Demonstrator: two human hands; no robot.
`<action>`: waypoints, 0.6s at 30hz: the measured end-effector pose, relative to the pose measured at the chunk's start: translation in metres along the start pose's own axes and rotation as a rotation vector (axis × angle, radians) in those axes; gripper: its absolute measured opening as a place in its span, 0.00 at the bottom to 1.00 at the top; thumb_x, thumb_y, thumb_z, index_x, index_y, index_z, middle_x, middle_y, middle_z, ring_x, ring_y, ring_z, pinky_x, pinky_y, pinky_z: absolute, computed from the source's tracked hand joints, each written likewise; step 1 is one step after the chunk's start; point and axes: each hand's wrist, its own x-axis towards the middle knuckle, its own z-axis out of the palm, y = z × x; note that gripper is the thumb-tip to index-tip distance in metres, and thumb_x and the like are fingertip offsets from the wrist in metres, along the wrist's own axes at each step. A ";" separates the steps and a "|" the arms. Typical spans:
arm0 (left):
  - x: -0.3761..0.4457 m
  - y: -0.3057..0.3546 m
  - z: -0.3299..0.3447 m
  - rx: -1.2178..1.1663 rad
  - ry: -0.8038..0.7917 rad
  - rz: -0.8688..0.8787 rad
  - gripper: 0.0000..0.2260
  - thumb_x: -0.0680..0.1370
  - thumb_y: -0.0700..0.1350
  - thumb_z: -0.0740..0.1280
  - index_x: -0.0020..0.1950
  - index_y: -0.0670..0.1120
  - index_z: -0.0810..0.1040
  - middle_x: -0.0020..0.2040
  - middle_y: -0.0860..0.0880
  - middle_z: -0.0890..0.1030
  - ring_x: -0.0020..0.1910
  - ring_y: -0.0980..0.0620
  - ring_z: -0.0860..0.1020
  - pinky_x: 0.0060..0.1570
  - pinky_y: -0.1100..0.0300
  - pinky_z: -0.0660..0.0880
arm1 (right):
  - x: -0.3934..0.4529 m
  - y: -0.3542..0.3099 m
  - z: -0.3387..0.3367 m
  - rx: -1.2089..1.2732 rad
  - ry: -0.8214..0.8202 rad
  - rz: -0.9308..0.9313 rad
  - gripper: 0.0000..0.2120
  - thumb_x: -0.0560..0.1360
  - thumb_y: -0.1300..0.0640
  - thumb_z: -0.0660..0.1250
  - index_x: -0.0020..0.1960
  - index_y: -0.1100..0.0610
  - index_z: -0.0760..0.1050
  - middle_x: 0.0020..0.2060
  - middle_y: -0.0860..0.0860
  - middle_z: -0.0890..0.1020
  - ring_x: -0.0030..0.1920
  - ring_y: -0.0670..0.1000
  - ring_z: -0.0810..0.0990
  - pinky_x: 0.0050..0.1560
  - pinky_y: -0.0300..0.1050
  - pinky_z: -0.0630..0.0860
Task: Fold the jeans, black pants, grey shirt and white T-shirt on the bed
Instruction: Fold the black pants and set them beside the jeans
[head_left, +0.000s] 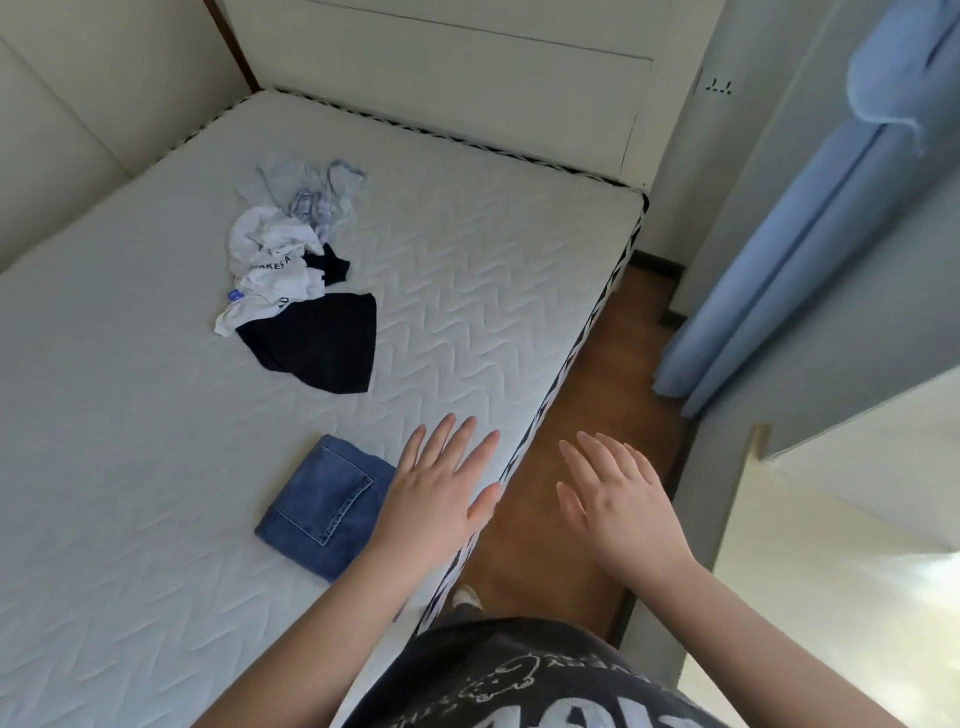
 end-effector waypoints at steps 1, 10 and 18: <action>0.007 -0.002 0.001 -0.003 -0.005 -0.001 0.30 0.79 0.63 0.37 0.80 0.56 0.53 0.80 0.49 0.55 0.79 0.46 0.51 0.76 0.45 0.44 | 0.007 0.004 -0.001 -0.001 -0.003 0.000 0.21 0.75 0.51 0.70 0.65 0.58 0.77 0.62 0.56 0.79 0.64 0.59 0.77 0.65 0.57 0.71; 0.099 -0.027 -0.007 -0.017 0.041 -0.006 0.28 0.80 0.61 0.43 0.78 0.55 0.62 0.77 0.48 0.64 0.77 0.44 0.60 0.75 0.42 0.56 | 0.099 0.041 0.009 -0.063 -0.090 -0.026 0.20 0.77 0.47 0.66 0.67 0.53 0.76 0.65 0.54 0.77 0.67 0.59 0.74 0.67 0.57 0.68; 0.193 -0.069 -0.013 -0.059 0.055 -0.044 0.28 0.80 0.62 0.39 0.80 0.57 0.49 0.81 0.49 0.51 0.79 0.47 0.46 0.77 0.47 0.40 | 0.202 0.057 0.008 -0.126 -0.125 -0.037 0.22 0.76 0.48 0.67 0.67 0.54 0.76 0.65 0.55 0.78 0.66 0.58 0.75 0.66 0.57 0.70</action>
